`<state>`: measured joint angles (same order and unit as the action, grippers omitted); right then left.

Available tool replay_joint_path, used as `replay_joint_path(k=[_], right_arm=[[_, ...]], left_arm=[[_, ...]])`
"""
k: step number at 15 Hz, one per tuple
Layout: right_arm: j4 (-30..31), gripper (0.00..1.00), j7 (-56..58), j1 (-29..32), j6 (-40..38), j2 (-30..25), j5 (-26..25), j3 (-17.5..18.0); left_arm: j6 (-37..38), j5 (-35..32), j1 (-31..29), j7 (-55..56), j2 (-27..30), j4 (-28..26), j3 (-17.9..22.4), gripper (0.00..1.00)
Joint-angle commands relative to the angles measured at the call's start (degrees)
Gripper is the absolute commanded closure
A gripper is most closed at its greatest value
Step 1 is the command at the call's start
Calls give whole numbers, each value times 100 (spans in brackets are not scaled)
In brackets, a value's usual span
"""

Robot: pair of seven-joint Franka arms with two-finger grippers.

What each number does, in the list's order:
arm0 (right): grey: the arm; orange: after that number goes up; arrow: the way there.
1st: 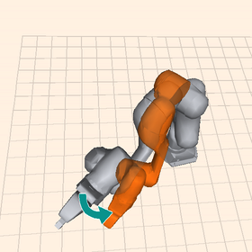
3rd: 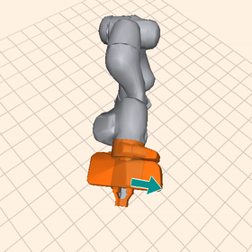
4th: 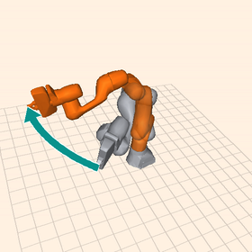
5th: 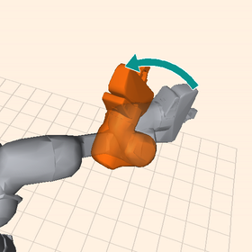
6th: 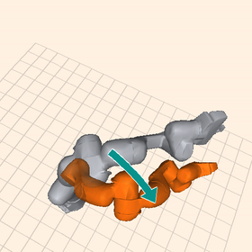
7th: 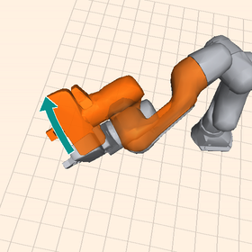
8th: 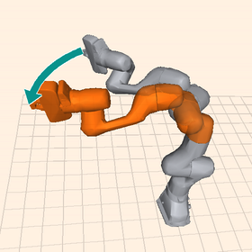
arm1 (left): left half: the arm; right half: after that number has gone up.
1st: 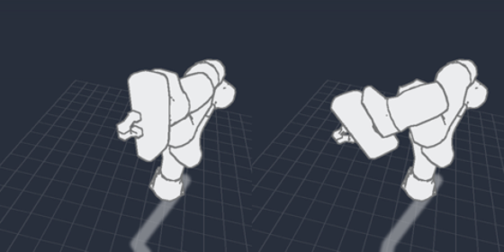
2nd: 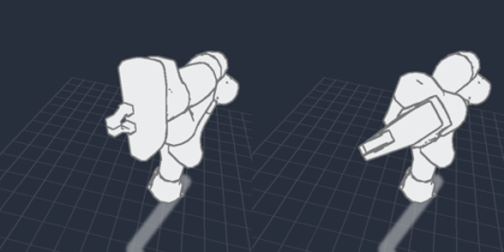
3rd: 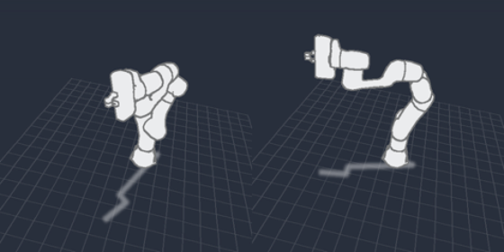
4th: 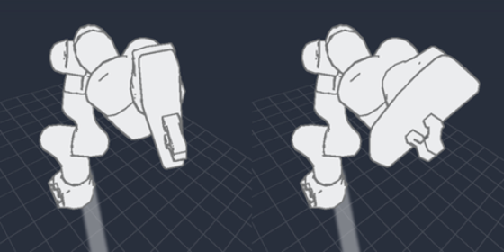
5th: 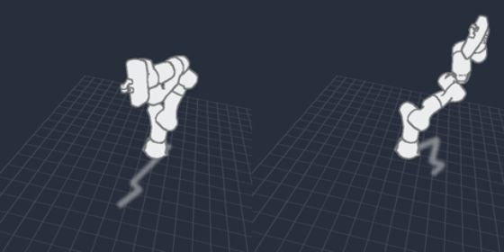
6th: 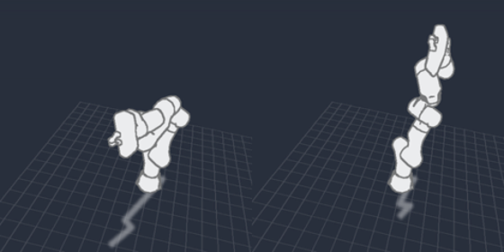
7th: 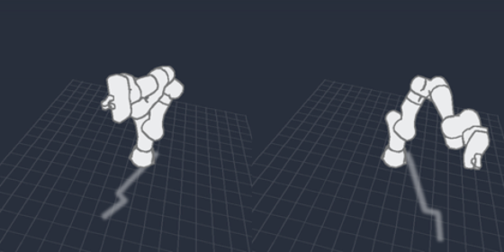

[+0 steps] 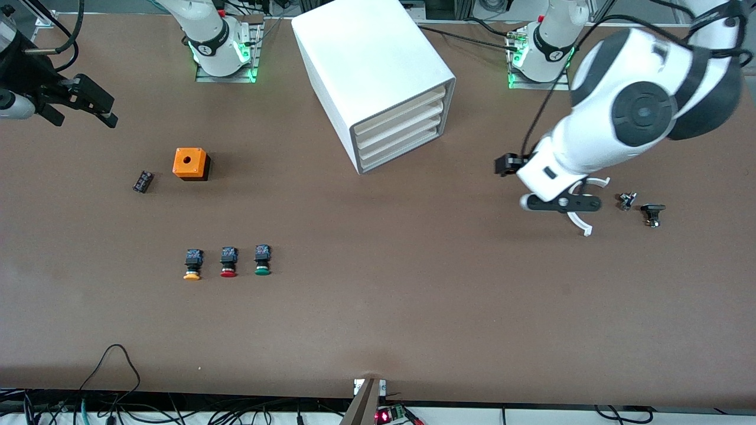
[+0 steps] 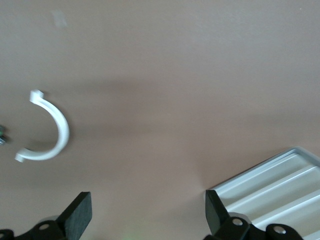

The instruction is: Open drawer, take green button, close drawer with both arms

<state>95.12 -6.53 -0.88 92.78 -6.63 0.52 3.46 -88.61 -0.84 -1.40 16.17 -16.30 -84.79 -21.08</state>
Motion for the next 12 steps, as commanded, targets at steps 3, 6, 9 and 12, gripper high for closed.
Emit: replay_joint_path(k=[3, 6, 9, 12], right_arm=[[-116, 0, -6, -8, -84, -32, 1, 32], [-116, 0, 3, -8, -93, -23, 1, 41], [-134, 0, 3, -26, -93, -23, 1, 41], [-151, 0, 3, -35, -93, -23, 1, 32]], left_arm=[[-42, -83, 253, -1851, 820, -652, 1130, 0], [-262, -83, 289, -2809, 1434, -1283, 1737, 0], [-822, -74, 307, -2935, 1840, -1803, 1950, 0], [-948, 65, 412, -2717, 1876, -1769, 1958, 0]])
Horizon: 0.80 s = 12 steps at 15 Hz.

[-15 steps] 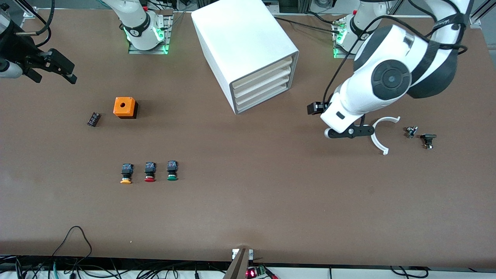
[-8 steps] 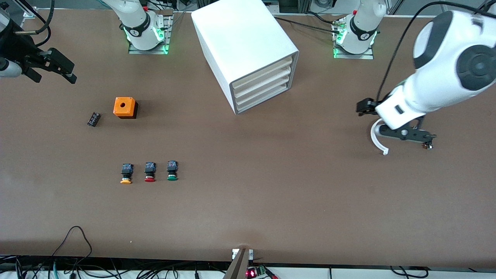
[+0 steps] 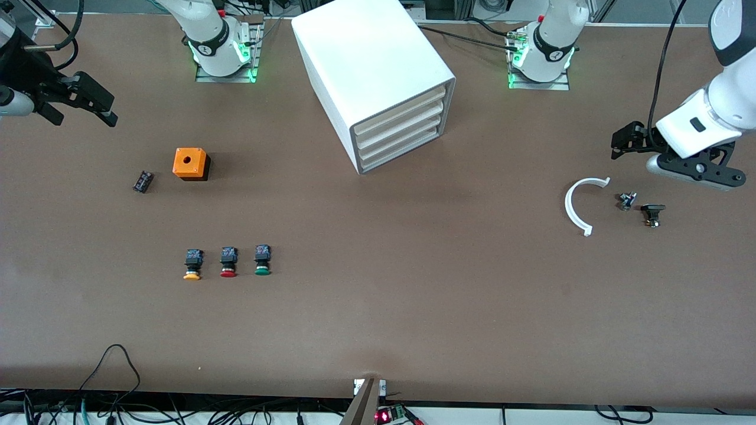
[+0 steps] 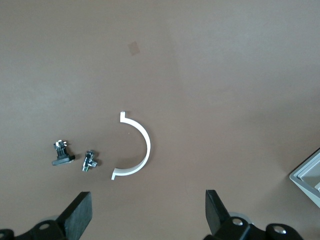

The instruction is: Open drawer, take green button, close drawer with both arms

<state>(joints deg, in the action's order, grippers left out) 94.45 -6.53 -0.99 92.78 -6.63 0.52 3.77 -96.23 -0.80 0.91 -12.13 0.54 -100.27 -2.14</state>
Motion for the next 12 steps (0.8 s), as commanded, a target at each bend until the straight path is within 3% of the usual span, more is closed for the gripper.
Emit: replay_joint_path(k=[1, 4, 12], right_arm=[[-84, 0, 2, -16, -93, -31, 1, 1], [-84, 0, 2, -15, -93, -23, 1, 1], [-84, 0, -6, -15, -93, -23, 1, 1]], left_arm=[[-150, 219, 225, 253, 201, -221, 90, 0], [200, 361, 427, 456, 218, -177, 511, 0], [561, 54, 454, 694, 25, 236, 407, 0]])
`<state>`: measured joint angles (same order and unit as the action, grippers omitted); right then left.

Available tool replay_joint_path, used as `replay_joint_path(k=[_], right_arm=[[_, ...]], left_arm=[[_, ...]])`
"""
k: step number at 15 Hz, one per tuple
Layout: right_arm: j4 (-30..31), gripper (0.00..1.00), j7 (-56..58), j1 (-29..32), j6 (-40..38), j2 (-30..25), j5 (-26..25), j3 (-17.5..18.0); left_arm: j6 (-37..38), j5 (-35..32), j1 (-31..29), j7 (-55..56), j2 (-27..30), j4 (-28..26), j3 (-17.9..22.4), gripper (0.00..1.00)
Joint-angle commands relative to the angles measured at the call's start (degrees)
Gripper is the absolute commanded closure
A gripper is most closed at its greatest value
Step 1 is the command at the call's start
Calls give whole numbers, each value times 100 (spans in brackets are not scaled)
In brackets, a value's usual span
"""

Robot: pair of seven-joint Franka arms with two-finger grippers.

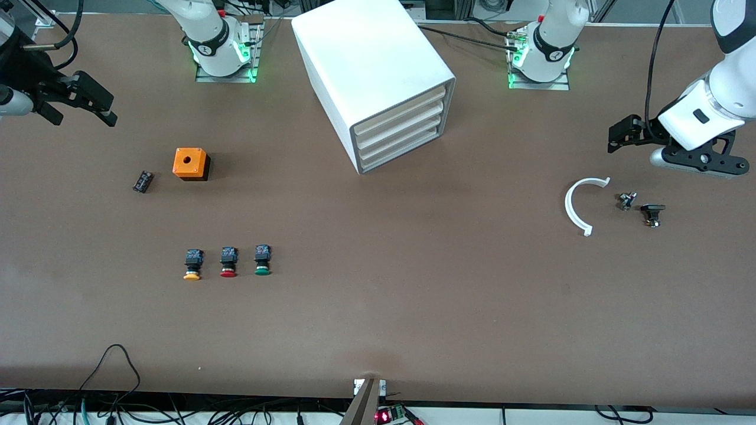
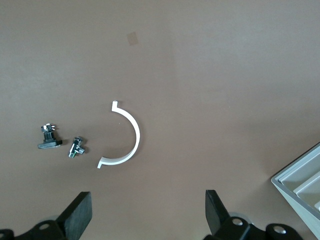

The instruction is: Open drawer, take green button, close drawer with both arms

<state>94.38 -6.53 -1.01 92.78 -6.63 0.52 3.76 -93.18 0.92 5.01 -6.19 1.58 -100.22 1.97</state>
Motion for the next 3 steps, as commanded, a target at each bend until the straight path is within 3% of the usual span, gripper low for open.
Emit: replay_joint_path(k=[1, 3], right_arm=[[-86, 0, -6, -22, -84, -23, 1, 2], [-112, 0, -6, -22, -102, -23, -7, 10]], left_arm=[[247, -75, 35, 100, -96, 275, -4, 0], [238, -48, 35, 283, -114, 284, -4, 0]])
